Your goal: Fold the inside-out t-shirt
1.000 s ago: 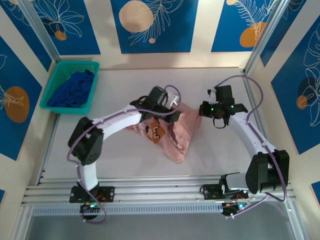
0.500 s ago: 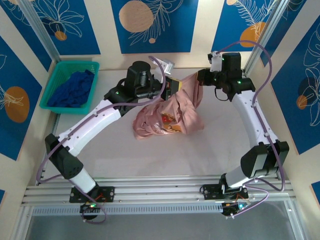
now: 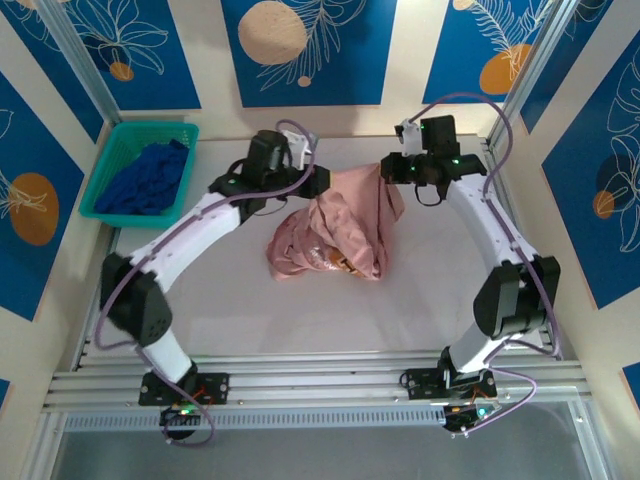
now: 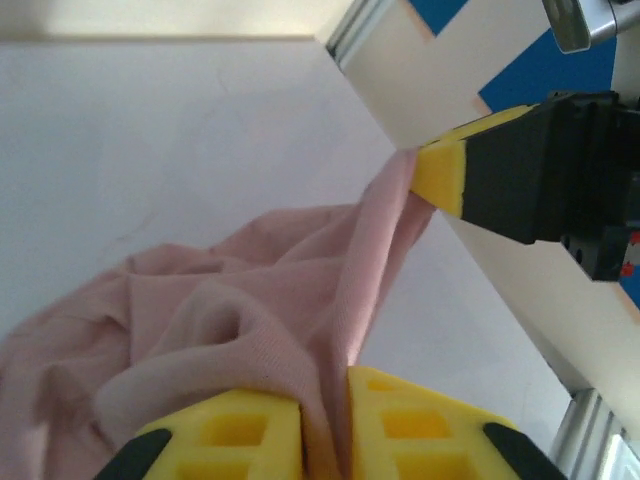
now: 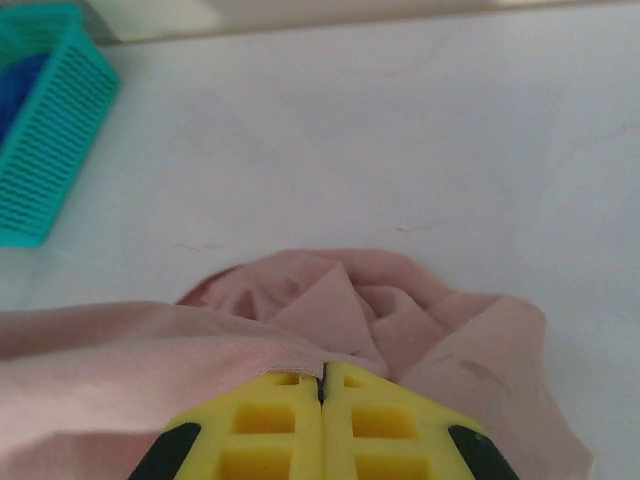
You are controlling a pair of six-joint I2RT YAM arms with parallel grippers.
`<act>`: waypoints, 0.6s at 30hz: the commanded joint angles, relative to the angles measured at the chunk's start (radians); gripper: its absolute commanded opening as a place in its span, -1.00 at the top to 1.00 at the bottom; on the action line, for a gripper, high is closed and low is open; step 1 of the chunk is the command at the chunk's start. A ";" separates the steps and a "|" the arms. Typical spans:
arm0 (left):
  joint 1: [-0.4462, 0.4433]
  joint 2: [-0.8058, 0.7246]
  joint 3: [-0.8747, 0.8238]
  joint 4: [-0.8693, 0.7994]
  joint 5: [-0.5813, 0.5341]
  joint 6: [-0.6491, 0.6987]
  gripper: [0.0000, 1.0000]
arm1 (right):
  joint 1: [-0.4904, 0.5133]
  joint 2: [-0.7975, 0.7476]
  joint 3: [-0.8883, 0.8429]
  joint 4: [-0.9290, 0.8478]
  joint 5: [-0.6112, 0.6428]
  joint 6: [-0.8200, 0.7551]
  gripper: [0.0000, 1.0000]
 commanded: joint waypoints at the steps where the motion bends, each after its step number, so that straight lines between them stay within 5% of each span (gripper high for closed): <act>1: -0.001 0.132 0.078 -0.023 0.080 -0.014 0.45 | -0.021 0.054 -0.012 -0.011 0.057 -0.003 1.00; 7: -0.007 0.019 -0.145 0.088 0.068 0.023 -0.09 | -0.036 0.075 -0.026 -0.008 0.044 -0.006 1.00; 12: -0.063 -0.036 -0.322 0.162 0.026 0.037 -0.27 | -0.039 0.085 -0.035 -0.003 0.038 -0.007 1.00; 18: -0.073 0.060 -0.293 0.144 -0.034 0.071 -0.30 | -0.039 0.083 -0.039 0.001 0.024 0.000 1.00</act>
